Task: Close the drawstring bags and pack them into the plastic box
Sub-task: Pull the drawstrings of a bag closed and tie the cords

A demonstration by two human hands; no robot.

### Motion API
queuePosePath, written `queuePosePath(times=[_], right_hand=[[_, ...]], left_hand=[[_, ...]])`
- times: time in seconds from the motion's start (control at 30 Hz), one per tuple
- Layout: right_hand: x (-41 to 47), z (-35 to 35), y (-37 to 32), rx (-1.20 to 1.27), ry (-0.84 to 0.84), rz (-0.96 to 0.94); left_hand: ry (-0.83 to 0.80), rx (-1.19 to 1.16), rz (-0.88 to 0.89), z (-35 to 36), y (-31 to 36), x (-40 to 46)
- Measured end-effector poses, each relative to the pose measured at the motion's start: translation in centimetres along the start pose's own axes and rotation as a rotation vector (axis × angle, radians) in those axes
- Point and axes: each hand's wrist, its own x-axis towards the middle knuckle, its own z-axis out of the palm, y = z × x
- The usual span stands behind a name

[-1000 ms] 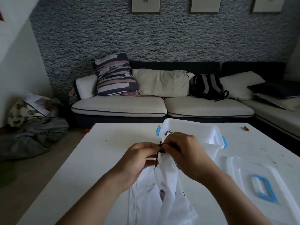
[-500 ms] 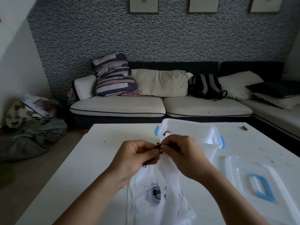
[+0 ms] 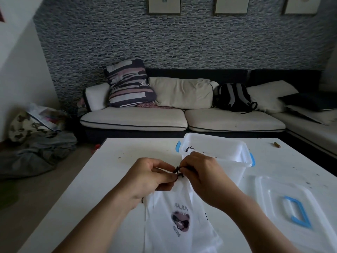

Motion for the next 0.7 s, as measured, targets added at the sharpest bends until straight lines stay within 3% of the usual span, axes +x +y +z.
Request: queuePosePath(times=[0.2, 0.57, 0.7], right_hand=[[0.2, -0.6, 0.0, 0.011, 0.115, -0.002], [0.1, -0.9, -0.1, 0.069, 0.135, 0.045], [0.1, -0.9, -0.1, 0.091, 0.139, 0.057]], left_hand=[[0.005, -0.030, 0.076, -0.3, -0.1, 0.1], [0.021, 0.088, 0.248, 0.5, -0.1, -0.5], [-0.027, -0.020, 0.192, 1.5, 0.0, -0.4]])
